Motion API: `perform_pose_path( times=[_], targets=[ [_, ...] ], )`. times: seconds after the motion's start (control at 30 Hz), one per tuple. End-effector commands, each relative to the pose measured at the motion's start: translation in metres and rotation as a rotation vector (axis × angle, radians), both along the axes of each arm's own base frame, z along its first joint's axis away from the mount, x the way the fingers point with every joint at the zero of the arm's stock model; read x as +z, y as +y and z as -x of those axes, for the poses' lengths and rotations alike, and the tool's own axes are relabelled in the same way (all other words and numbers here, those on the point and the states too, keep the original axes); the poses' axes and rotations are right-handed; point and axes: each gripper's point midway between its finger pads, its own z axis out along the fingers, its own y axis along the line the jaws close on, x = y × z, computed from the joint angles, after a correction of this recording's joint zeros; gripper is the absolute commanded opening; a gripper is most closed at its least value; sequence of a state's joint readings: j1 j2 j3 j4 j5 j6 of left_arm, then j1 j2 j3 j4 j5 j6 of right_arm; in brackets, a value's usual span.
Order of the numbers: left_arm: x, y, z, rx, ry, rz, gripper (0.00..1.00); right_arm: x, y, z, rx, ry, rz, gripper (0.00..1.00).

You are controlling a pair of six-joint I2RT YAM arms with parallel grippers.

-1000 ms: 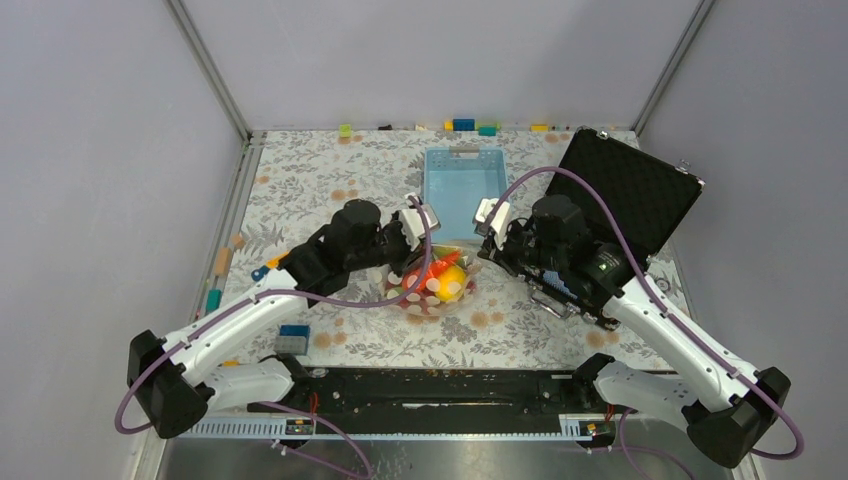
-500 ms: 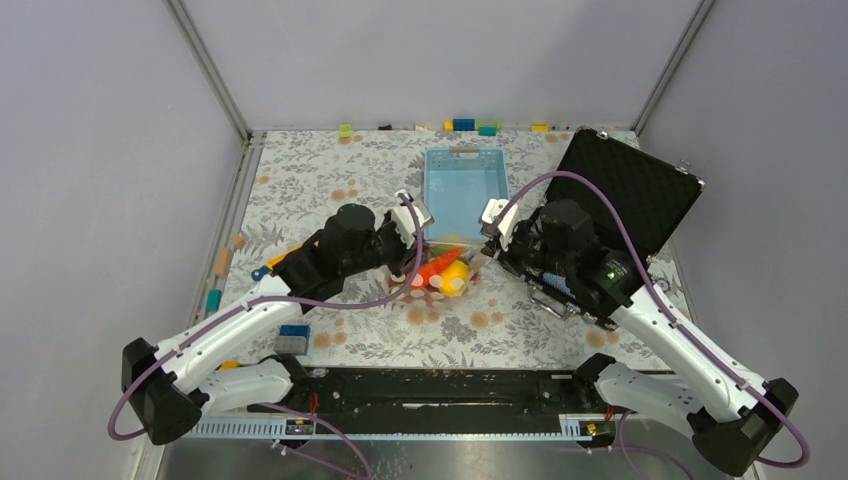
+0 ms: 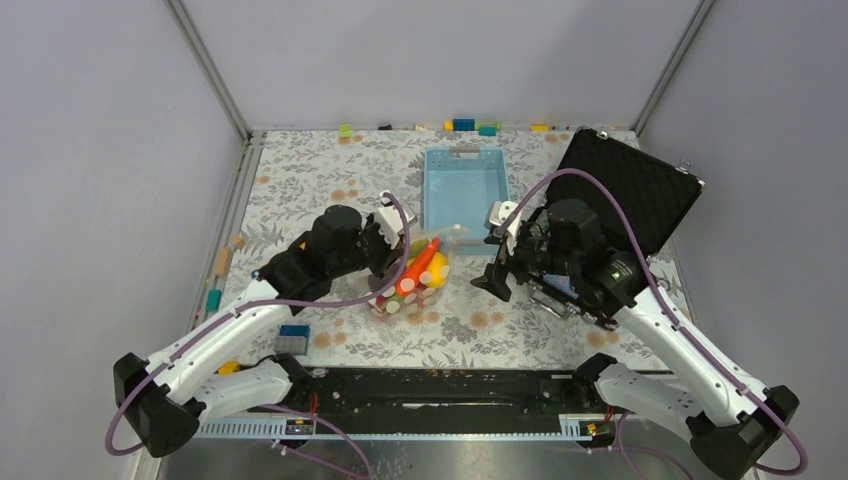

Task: Place the food in the zip-top bag and seal the zipper
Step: Zip the zipper food storage bag at the center of the board.

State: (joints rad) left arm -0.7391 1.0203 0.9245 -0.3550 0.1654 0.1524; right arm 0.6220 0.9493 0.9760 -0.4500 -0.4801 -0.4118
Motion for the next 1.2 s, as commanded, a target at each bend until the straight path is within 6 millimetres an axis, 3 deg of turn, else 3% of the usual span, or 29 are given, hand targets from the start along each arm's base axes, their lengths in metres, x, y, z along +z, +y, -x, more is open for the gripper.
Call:
perform_pose_path(
  times=[0.0, 0.13, 0.27, 0.43, 0.57, 0.73, 0.9, 1.03, 1.17],
  targets=[
    [0.022, 0.002, 0.004, -0.008, -0.061, 0.066, 0.00, 0.056, 0.013, 0.018, 0.041, -0.043, -0.236, 0.99],
    [0.025, 0.007, 0.006, 0.023, -0.063, 0.091, 0.00, 0.066, -0.022, -0.018, -0.313, -0.133, -0.351, 1.00],
    [0.029, 0.015, -0.002, 0.103, -0.080, 0.114, 0.00, 0.059, -0.063, -0.042, -0.620, -0.174, -0.413, 1.00],
    [0.019, 0.025, -0.017, 0.206, -0.074, 0.079, 0.00, 0.042, -0.074, -0.047, -0.711, -0.139, -0.419, 1.00],
    [0.007, 0.016, -0.014, 0.152, -0.038, 0.047, 0.00, 0.042, -0.052, -0.042, -0.576, -0.154, -0.439, 1.00],
    [0.005, 0.005, -0.001, 0.035, -0.025, 0.038, 0.00, 0.023, -0.002, -0.011, -0.132, -0.183, -0.293, 0.96],
    [0.012, 0.003, 0.011, -0.039, -0.036, 0.040, 0.00, 0.008, 0.010, -0.020, -0.064, -0.093, -0.134, 0.93],
    [0.018, 0.001, 0.020, -0.098, -0.054, 0.048, 0.00, 0.012, 0.023, -0.021, 0.031, -0.037, -0.069, 0.84],
    [0.023, 0.003, 0.021, -0.090, -0.076, 0.066, 0.00, -0.002, 0.031, -0.022, 0.094, 0.005, -0.027, 0.78]
  ],
)
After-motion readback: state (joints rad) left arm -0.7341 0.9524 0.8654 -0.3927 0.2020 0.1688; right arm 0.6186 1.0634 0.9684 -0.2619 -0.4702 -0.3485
